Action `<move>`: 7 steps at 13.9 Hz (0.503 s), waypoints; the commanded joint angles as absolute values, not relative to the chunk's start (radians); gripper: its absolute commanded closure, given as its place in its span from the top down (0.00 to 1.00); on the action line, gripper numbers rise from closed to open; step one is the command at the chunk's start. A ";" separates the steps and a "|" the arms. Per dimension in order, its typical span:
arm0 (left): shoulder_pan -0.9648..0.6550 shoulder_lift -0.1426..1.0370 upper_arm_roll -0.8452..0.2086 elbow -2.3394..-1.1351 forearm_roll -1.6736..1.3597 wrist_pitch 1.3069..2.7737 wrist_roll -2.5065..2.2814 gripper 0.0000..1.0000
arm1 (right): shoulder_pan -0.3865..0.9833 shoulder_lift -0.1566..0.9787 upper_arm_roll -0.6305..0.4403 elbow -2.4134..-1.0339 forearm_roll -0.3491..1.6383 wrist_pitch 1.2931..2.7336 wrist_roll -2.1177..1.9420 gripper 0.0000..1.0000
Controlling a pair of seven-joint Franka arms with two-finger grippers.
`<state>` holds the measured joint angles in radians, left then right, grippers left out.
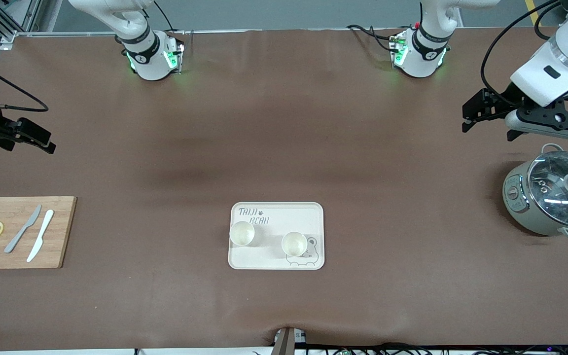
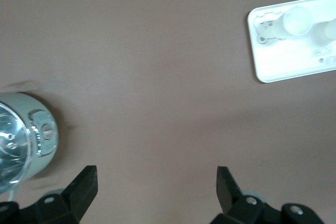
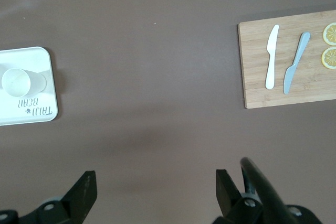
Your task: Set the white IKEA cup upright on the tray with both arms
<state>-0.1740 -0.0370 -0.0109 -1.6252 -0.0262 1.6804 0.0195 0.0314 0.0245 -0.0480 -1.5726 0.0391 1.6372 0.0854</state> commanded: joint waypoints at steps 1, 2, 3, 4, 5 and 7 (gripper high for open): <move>-0.181 -0.035 -0.011 -1.620 0.005 1.661 0.028 1.00 | 0.028 -0.011 -0.043 -1.611 0.028 1.646 0.077 1.00; -0.179 -0.035 -0.011 -1.621 0.005 1.660 0.026 1.00 | 0.028 -0.011 -0.043 -1.611 0.028 1.646 0.077 1.00; -0.179 -0.035 -0.011 -1.621 0.005 1.658 0.018 1.00 | 0.026 -0.011 -0.043 -1.611 0.029 1.646 0.077 1.00; -0.179 -0.035 -0.011 -1.623 0.005 1.655 0.014 1.00 | 0.025 -0.011 -0.043 -1.611 0.028 1.646 0.075 1.00; -0.178 -0.035 -0.011 -1.626 0.006 1.648 0.012 1.00 | 0.025 -0.009 -0.043 -1.611 0.028 1.646 0.075 1.00; -0.173 -0.034 -0.009 -1.626 0.006 1.638 -0.009 1.00 | 0.026 -0.009 -0.043 -1.611 0.028 1.649 0.075 1.00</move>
<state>-0.1736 -0.0334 -0.0102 -1.6302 -0.0160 1.6597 0.0136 0.0314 0.0245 -0.0483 -1.5766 0.0382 1.6379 0.0853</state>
